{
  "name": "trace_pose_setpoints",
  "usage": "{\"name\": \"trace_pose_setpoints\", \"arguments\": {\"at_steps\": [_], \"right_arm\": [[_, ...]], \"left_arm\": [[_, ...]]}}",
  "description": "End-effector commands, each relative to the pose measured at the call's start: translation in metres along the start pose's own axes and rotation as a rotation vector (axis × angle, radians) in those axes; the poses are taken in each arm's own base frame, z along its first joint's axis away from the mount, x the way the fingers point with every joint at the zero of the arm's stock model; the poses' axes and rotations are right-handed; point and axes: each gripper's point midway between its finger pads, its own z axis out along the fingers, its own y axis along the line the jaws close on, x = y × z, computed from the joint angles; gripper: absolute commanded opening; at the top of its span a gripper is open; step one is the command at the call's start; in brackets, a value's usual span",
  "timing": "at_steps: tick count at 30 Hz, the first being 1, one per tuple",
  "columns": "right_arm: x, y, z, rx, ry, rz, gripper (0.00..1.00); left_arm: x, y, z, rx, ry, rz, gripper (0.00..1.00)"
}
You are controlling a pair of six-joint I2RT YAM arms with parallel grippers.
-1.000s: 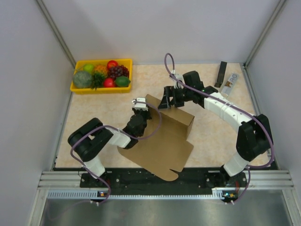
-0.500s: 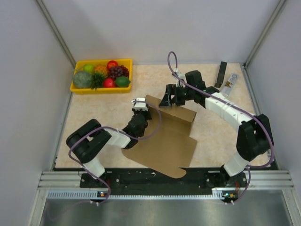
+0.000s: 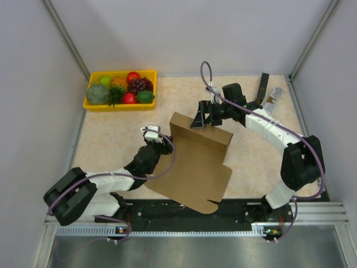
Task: Fold the paper box
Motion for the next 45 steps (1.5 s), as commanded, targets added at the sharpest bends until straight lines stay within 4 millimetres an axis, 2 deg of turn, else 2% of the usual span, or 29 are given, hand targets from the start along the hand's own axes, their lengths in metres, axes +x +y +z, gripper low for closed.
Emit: {"name": "trace_pose_setpoints", "arguments": {"at_steps": [1,3,4,5,9,10,12,13,14,16,17,19,21,25,28,29,35,41,45], "right_arm": [[-0.018,0.006,-0.013,0.022,-0.046,-0.092,0.91],[-0.019,0.008,-0.016,0.018,-0.049,-0.113,0.92],[-0.02,0.01,-0.02,0.022,-0.058,-0.125,0.98],[-0.022,0.009,-0.023,0.035,-0.069,-0.153,0.99],[-0.028,0.01,-0.038,0.091,-0.095,-0.25,0.99],[-0.027,0.003,-0.041,0.142,-0.09,-0.257,0.99],[-0.025,0.011,-0.046,0.173,-0.08,-0.353,0.99],[-0.022,0.006,-0.048,0.222,-0.073,-0.371,0.99],[-0.017,0.016,-0.049,0.221,-0.067,-0.416,0.99],[-0.013,0.018,-0.052,0.258,-0.063,-0.486,0.99],[-0.01,0.02,-0.055,0.267,-0.064,-0.519,0.99],[-0.004,0.026,-0.054,0.267,-0.053,-0.548,0.99],[0.001,0.028,-0.052,0.274,-0.038,-0.574,0.99],[0.004,0.023,-0.046,0.323,-0.009,-0.629,0.99],[0.003,0.019,-0.043,0.362,0.012,-0.665,0.99],[0.004,0.02,-0.042,0.362,0.016,-0.669,0.99],[0.008,0.022,-0.031,0.34,0.049,-0.663,0.96],[0.003,0.013,-0.024,0.4,0.057,-0.637,0.89],[-0.002,0.01,-0.024,0.429,0.048,-0.62,0.8]], "left_arm": [[0.007,0.006,-0.013,0.014,0.02,-0.054,0.59],[0.007,0.005,-0.014,0.029,0.028,-0.09,0.58],[0.006,0.002,-0.013,0.062,0.038,-0.112,0.58],[0.005,0.001,-0.014,0.076,0.041,-0.136,0.57],[0.008,0.003,-0.015,0.084,0.085,-0.22,0.57],[0.008,0.007,-0.015,0.072,0.093,-0.229,0.56],[0.006,0.01,-0.019,0.06,0.099,-0.268,0.57],[0.007,0.015,-0.021,0.048,0.102,-0.281,0.57],[0.0,0.014,-0.024,0.064,0.087,-0.302,0.57],[0.004,0.018,-0.029,0.049,0.113,-0.317,0.56],[-0.004,0.015,-0.032,0.07,0.098,-0.327,0.57],[-0.002,0.015,-0.037,0.078,0.12,-0.322,0.56],[-0.01,0.011,-0.044,0.11,0.107,-0.33,0.57],[-0.015,0.003,-0.057,0.165,0.124,-0.337,0.57],[-0.027,-0.003,-0.067,0.211,0.108,-0.345,0.57],[-0.023,-0.003,-0.071,0.211,0.129,-0.343,0.57],[-0.037,-0.003,-0.084,0.231,0.099,-0.344,0.57],[-0.048,-0.007,-0.091,0.247,0.099,-0.356,0.57],[-0.056,-0.01,-0.094,0.258,0.097,-0.356,0.57]]}}
